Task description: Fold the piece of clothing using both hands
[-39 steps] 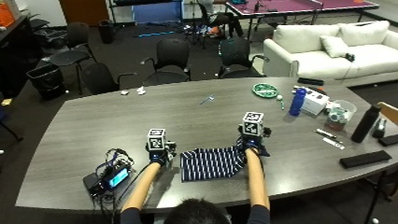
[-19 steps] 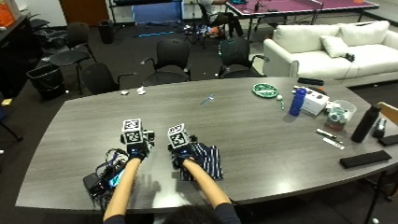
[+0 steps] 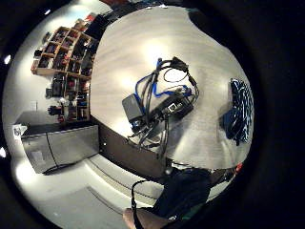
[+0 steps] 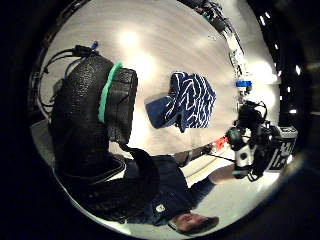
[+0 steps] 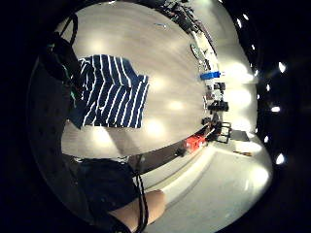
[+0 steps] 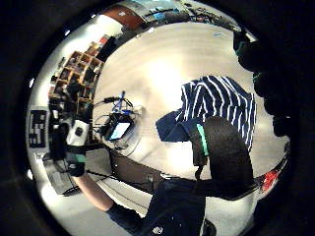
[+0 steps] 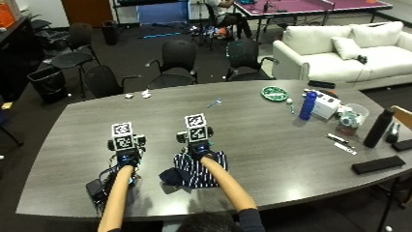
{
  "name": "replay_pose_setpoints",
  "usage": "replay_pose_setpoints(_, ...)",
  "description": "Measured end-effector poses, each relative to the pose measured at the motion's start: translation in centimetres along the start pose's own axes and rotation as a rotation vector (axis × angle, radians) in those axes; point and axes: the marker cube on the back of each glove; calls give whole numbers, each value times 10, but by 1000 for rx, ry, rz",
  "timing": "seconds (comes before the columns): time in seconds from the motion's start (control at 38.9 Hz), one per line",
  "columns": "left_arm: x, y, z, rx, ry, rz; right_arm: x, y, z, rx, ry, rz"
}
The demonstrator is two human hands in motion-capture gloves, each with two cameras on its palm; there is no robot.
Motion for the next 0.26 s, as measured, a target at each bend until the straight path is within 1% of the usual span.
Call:
replay_pose_setpoints(0.08, 1, 1, -5, 9, 2, 1, 20, 5, -7, 16, -24, 25)
replay_pose_setpoints(0.18, 4, -7, 0, -4, 11, 2, 44, -3, 6, -22, -41, 58)
replay_pose_setpoints(0.26, 6, -13, 5, -14, 12, -4, 54, -2, 10, -40, -45, 73)
